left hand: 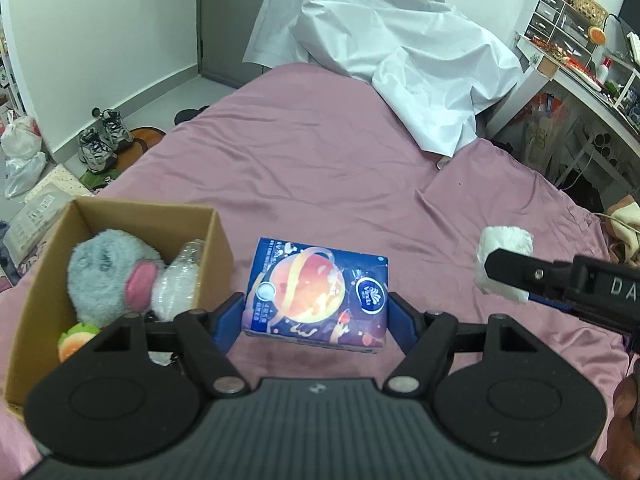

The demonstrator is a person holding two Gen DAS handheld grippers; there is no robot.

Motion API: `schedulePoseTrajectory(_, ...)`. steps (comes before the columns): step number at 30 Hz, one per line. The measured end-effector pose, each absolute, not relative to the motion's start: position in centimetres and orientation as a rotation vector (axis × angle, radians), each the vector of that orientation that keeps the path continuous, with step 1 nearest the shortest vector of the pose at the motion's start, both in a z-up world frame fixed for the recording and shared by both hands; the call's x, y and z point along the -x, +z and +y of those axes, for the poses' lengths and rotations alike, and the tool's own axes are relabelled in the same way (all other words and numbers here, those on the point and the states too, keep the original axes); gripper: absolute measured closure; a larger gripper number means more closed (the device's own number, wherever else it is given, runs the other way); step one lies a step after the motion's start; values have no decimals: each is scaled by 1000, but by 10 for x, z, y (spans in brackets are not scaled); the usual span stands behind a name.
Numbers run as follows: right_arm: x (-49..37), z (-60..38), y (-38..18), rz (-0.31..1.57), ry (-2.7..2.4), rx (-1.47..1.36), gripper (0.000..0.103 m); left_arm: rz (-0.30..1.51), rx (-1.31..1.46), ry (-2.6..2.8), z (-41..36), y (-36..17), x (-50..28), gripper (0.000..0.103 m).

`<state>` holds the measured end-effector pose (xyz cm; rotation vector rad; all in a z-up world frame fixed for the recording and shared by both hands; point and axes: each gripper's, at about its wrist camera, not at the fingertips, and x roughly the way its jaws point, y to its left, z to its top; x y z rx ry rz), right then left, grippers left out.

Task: Organize soft objects
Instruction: 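Lift and carry the tissue box and white bundle over the cardboard box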

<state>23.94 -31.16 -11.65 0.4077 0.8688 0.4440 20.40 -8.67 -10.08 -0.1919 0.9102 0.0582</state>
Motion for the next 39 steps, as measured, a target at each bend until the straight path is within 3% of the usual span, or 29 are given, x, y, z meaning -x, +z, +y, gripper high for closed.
schedulePoseTrajectory(15,-214,-304,-96,817,448,-373,64,882,208,80,-60,-79,-173,30)
schedulePoseTrajectory(39,-199,-291,-97,820,442,-381,64,908,251,135,-11,-90,-150,30)
